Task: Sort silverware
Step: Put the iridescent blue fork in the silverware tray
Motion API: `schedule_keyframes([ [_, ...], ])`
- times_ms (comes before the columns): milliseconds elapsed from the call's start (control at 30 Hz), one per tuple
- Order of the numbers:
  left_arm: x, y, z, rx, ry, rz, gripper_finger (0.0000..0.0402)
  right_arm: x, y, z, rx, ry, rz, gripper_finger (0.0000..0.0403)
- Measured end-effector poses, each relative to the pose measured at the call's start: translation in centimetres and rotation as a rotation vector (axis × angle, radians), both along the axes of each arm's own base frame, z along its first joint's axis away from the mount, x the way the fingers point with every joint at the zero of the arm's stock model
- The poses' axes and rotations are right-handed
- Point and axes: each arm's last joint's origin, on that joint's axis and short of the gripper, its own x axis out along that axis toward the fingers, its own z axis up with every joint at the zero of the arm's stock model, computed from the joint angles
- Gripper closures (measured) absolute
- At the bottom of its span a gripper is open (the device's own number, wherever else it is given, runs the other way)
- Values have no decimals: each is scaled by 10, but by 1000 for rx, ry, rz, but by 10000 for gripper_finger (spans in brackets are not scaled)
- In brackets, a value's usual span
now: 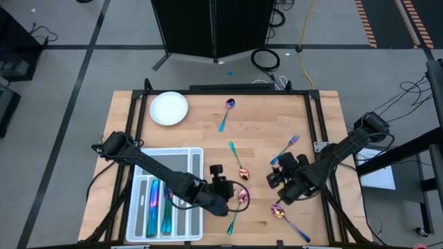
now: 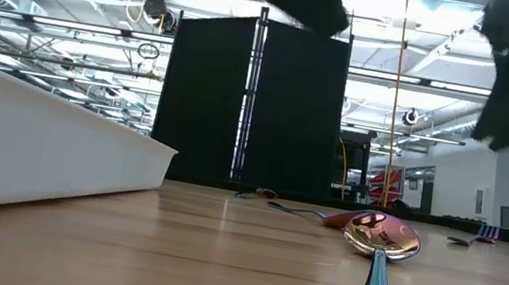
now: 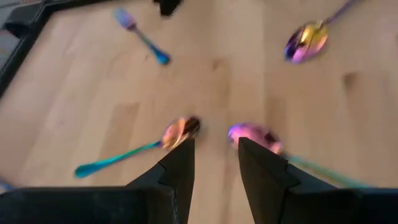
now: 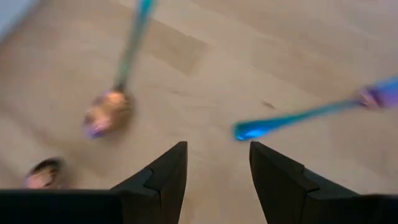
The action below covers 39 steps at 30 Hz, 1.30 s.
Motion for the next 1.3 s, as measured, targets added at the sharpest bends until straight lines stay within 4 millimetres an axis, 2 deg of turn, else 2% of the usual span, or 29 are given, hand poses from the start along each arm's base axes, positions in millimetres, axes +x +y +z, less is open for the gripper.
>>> schedule_keyframes([
  [133,-6,6,6,77,9,38,276,-4,-19,-1,39,109,-179,241],
  [267,-24,17,9,124,0,61,276,-3,-37,0,55,218,-237,241],
  [367,-52,32,4,117,22,93,276,4,-47,0,74,255,-205,241],
  [433,-76,42,7,92,-10,132,276,8,-52,0,94,275,-186,241],
  [567,-123,50,21,9,-184,155,276,13,-62,-1,127,299,-186,241],
  [700,-152,48,25,-23,-384,72,276,14,-69,3,152,281,-203,241],
  [833,-157,50,12,31,-522,4,276,12,-80,10,174,246,-254,241],
  [933,-151,54,8,65,-598,-47,276,10,-92,17,200,207,-304,241],
  [1133,-149,51,10,-15,-624,-173,276,8,-115,24,237,121,-482,241],
  [1300,-153,43,11,-56,-631,-232,276,12,-125,15,213,146,-541,241],
])
